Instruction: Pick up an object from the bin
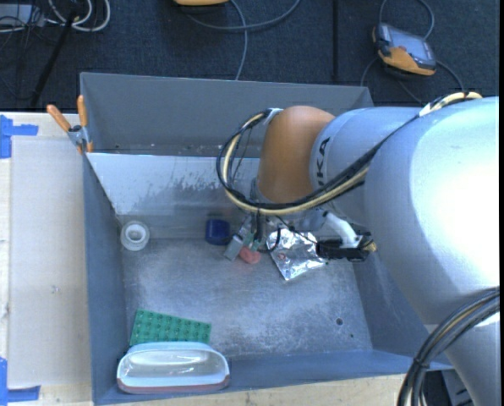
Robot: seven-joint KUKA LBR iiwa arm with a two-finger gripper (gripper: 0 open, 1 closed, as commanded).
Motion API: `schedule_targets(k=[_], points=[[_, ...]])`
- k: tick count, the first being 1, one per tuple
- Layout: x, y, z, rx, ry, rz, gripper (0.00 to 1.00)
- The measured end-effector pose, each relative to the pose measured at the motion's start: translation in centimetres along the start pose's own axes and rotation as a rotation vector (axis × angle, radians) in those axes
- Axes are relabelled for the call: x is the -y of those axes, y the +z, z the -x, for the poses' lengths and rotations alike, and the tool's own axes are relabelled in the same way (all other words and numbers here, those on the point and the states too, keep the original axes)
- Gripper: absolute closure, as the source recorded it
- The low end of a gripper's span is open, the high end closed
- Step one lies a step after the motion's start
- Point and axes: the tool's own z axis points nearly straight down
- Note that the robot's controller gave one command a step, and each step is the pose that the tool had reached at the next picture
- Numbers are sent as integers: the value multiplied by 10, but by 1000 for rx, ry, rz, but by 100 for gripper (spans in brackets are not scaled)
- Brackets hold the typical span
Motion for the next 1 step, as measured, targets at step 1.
schedule_targets(k=[1], points=[[0, 0, 0, 0, -1, 0, 100]])
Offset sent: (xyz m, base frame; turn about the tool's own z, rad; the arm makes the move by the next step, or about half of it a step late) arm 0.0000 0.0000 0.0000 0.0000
